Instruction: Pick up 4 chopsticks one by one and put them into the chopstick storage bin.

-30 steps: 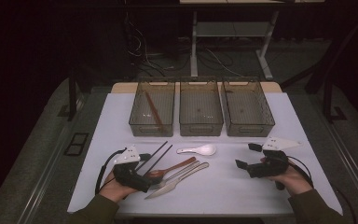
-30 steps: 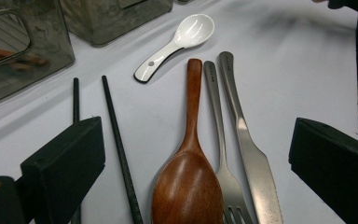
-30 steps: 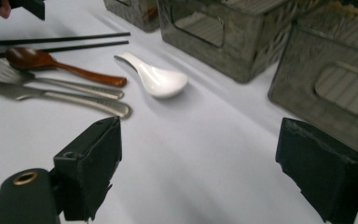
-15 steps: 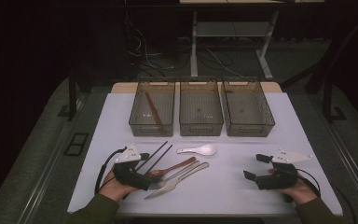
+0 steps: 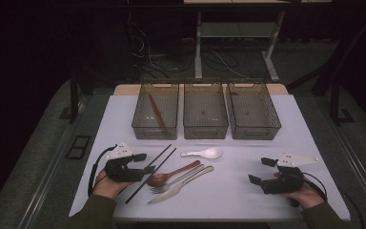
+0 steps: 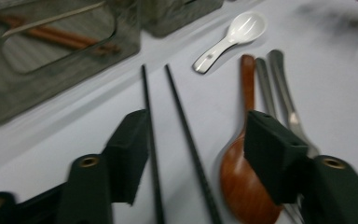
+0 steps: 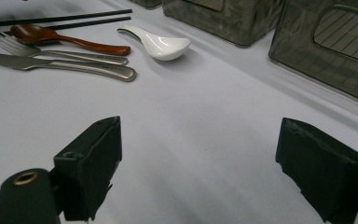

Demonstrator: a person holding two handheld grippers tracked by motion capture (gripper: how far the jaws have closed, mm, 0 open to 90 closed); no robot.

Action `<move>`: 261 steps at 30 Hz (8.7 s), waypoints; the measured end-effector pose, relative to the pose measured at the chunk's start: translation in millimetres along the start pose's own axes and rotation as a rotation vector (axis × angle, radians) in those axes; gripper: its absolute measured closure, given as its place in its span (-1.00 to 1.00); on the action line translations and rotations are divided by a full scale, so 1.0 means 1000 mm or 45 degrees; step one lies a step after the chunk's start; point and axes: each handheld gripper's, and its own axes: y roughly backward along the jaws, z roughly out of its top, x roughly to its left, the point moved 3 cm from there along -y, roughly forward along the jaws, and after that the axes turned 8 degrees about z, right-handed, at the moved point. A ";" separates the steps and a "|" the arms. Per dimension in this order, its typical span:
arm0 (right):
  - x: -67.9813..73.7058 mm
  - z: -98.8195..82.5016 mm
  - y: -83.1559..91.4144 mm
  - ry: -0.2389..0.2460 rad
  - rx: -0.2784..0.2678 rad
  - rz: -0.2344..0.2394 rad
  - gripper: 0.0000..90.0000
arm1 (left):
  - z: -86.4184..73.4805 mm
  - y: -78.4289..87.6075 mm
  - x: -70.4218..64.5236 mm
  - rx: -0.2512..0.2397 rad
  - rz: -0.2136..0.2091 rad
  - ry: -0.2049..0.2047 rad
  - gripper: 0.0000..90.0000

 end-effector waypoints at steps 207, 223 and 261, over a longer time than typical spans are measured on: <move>0.002 -0.002 -0.001 0.029 0.023 0.012 -0.69 | 0.138 -0.050 0.089 -0.058 0.176 0.119 -0.23; 0.004 -0.004 -0.005 0.025 -0.012 0.024 -0.69 | 0.094 -0.018 0.046 -0.074 0.115 0.098 -0.40; 0.010 -0.005 -0.006 0.069 0.020 0.029 -0.69 | 0.013 -0.017 -0.006 0.072 0.048 0.081 0.50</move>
